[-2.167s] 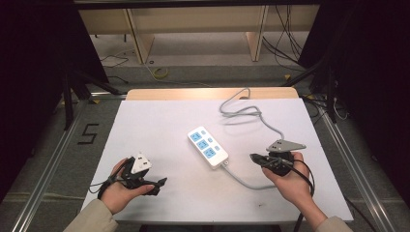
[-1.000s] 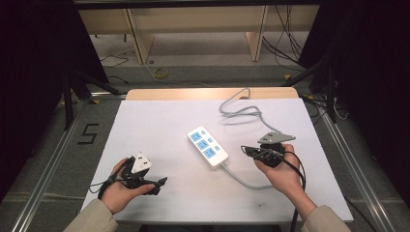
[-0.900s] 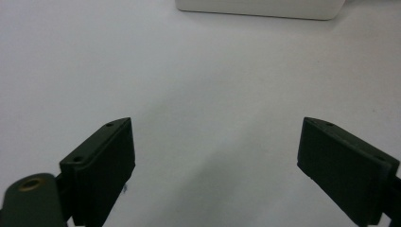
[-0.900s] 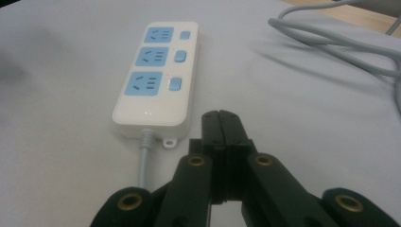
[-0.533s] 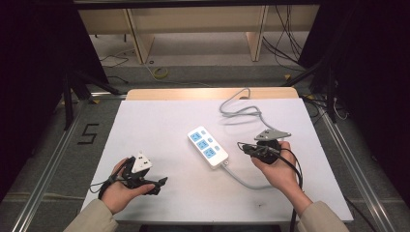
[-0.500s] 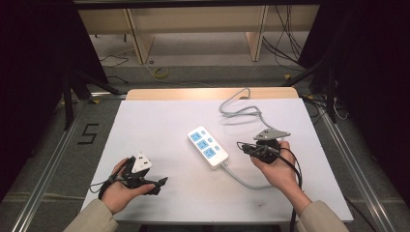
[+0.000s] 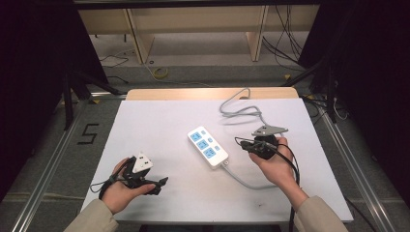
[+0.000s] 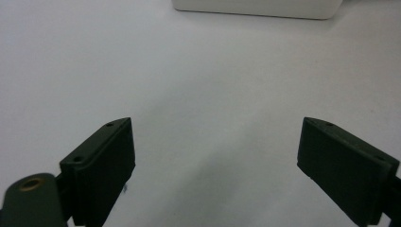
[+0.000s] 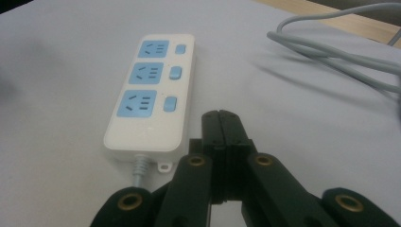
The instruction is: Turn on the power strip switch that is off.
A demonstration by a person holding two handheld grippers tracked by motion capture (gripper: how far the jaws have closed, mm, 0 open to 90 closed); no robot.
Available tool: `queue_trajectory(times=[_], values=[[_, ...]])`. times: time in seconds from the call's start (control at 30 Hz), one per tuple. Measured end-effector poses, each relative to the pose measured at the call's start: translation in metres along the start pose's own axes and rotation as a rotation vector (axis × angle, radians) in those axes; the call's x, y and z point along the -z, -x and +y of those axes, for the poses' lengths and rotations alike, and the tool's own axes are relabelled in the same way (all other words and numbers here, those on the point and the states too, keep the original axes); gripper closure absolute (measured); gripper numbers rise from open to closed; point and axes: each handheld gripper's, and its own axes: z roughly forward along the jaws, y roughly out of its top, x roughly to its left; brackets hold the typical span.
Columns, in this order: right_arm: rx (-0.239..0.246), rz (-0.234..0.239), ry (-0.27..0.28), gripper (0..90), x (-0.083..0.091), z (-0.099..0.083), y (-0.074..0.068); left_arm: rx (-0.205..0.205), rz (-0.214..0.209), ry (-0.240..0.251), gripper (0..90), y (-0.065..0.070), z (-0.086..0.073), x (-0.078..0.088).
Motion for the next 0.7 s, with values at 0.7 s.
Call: queue_trajectory(times=[0.7], values=[[-0.002, 0.023, -0.036, 90.0, -0.016, 0.013, -0.003, 0.002, -0.001, 0.003, 11.6, 0.001, 0.000, -0.001]])
